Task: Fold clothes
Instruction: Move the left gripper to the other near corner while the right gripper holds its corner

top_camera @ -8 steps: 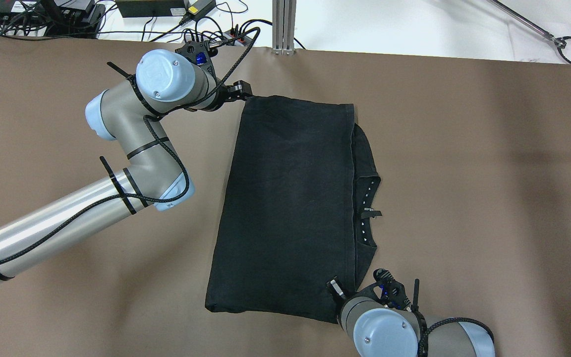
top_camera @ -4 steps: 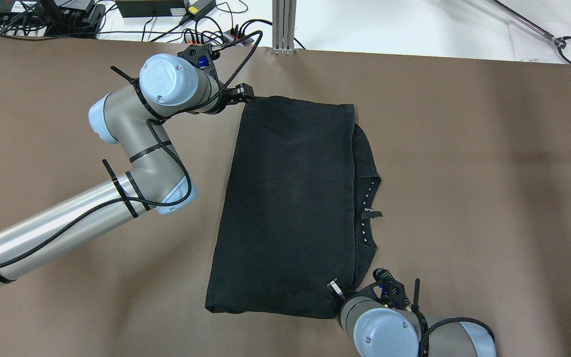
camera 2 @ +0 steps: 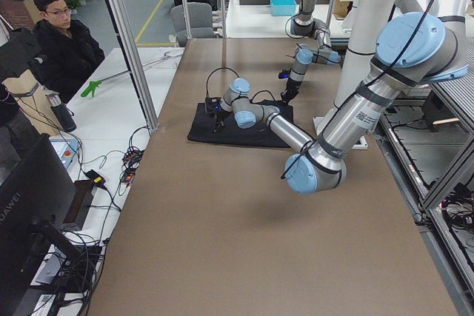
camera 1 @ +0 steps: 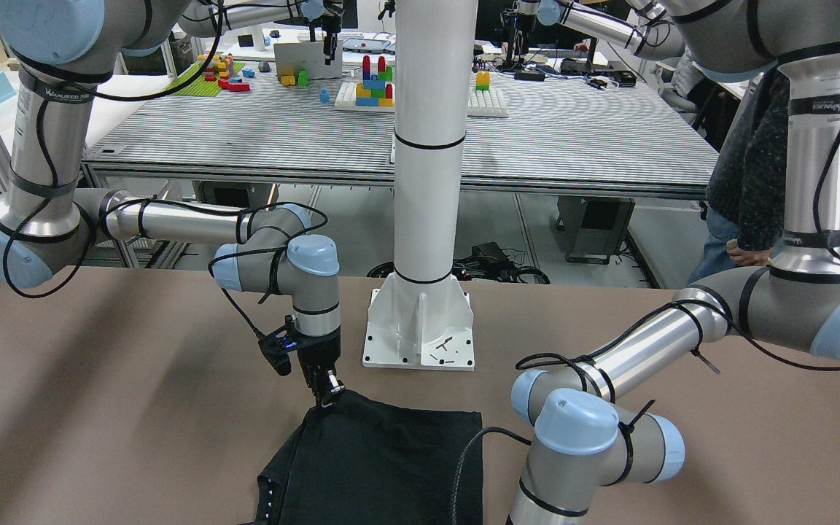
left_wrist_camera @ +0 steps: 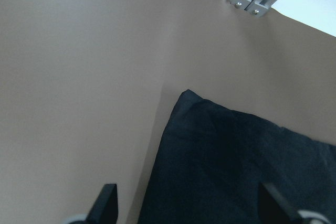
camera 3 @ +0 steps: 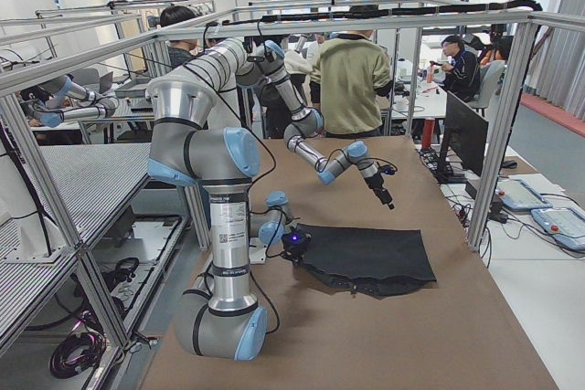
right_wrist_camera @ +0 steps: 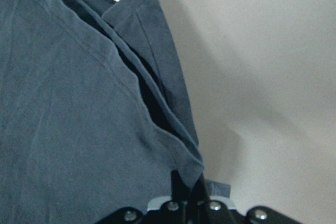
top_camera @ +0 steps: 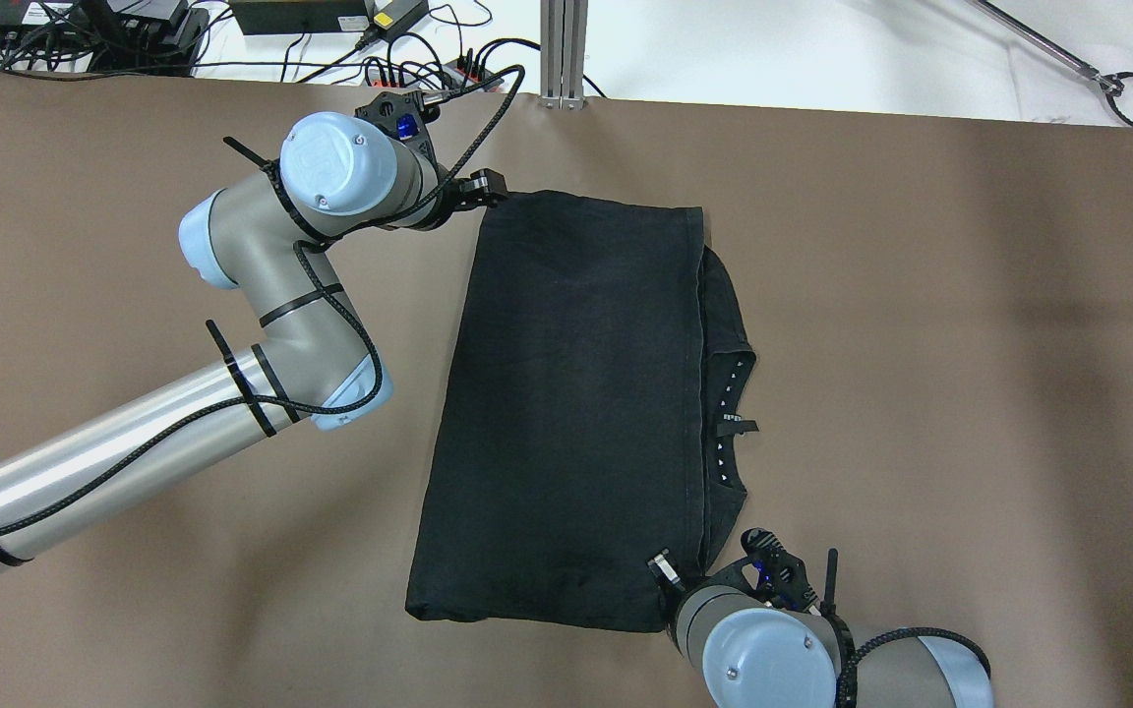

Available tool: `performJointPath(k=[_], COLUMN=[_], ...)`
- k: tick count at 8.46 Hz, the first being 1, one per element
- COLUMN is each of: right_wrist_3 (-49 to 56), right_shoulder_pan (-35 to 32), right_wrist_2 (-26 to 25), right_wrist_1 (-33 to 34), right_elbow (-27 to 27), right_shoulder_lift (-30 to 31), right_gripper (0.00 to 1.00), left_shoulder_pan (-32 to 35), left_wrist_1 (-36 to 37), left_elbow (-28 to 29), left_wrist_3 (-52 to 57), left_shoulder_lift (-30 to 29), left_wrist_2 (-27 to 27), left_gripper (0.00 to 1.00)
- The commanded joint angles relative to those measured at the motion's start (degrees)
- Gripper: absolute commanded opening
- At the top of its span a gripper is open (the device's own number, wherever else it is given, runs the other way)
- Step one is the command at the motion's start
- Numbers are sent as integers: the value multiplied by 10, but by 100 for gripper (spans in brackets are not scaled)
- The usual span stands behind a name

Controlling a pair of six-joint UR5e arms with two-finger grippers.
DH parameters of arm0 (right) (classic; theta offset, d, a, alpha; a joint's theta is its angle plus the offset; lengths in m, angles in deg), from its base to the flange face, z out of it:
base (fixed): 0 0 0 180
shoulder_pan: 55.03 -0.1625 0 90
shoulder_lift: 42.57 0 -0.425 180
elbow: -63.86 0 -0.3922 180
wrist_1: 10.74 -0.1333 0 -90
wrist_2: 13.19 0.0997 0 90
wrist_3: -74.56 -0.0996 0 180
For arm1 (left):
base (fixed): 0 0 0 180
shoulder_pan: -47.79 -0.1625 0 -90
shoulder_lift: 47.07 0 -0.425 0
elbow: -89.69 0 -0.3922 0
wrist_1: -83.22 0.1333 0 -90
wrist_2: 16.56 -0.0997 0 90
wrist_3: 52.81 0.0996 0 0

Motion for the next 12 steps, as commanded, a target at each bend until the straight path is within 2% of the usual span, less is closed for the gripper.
performJointPath(k=[1,2,3,5,6,7,8,12], right_wrist_3=[0,0,-1,-1,-1,-1,-1,-1], right_shoulder_pan=[1,1,2,2,1,1,1,1], right_wrist_2=[0,0,-1,-1,-1,-1,-1,-2], right_wrist_1=[3,2,1,1,1,1,1,1], right_elbow=[3,3,3,3,2,2,2,3], right_shoulder_lift=[2,2,2,2,3,7,8,8], right_gripper=[0,0,0,0,0,0,0,0], left_shoulder_pan=[-117,-165,-202,-296,-323,-335,-340,-373], left_wrist_1=[16,32,34,35,33,32,32,31], left_elbow=[-221,-269,-288,-293,-294,-293,-286,-285], left_wrist_3=[-107,-138,-168,-243,-267,-292,-297,-344], left_shoulder_lift=[161,202,227,245,264,273,274,276], left_wrist_2=[-97,-139,-158,-222,-236,-237,-237,-239], left_gripper=[94,94,94,86,78,69,65,54])
